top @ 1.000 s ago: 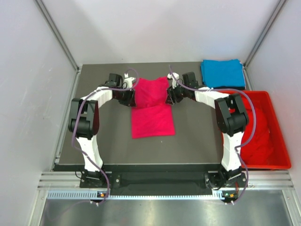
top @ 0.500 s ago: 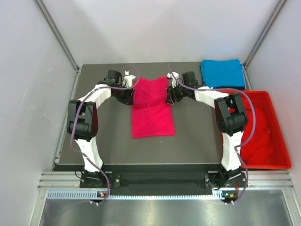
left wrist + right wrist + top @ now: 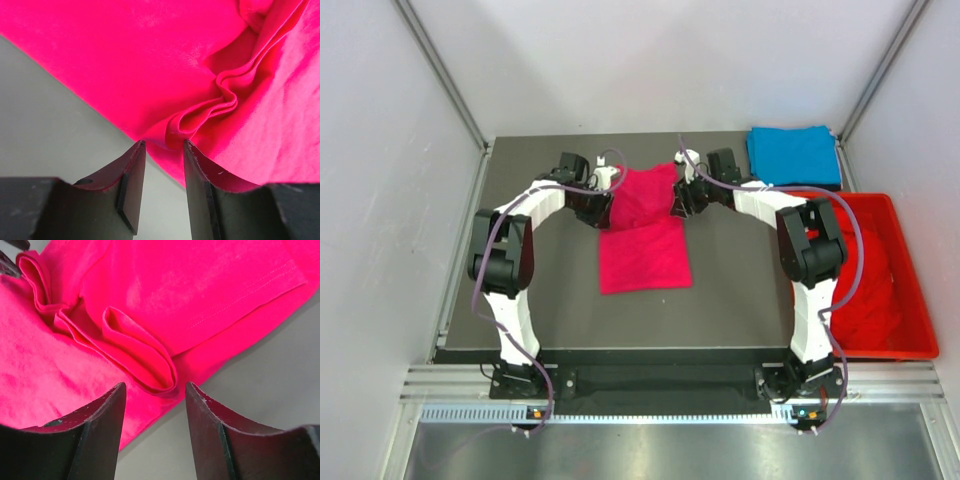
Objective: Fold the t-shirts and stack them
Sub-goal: Fold the tshirt
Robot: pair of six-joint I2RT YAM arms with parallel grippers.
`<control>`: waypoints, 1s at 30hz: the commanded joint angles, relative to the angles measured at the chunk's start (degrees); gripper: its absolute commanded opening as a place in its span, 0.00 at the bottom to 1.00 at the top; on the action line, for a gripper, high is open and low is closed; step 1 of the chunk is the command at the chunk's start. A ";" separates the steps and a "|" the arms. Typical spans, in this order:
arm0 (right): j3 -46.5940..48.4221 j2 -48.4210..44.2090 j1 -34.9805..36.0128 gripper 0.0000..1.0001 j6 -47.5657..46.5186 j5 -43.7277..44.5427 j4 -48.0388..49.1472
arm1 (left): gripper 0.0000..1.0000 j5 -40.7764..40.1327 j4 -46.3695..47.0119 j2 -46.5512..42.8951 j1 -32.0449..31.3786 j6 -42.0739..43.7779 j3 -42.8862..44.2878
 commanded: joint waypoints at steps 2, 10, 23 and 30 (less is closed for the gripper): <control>3.02 0.60 -0.69 0.51 -1.19 -1.86 1.79 | 0.41 -1.08 0.91 -0.29 -0.40 2.00 0.98; 2.94 1.12 -0.69 0.51 -1.54 -1.86 1.70 | 0.42 -3.20 4.52 0.32 -0.40 1.29 0.88; 5.66 2.97 -0.60 0.29 -2.51 -2.21 -0.40 | 0.05 -1.35 4.96 3.75 -0.40 -0.29 4.66; 6.28 3.85 -1.13 0.00 -1.19 -0.63 -0.41 | 0.00 -3.28 2.86 5.59 -0.05 -3.79 7.65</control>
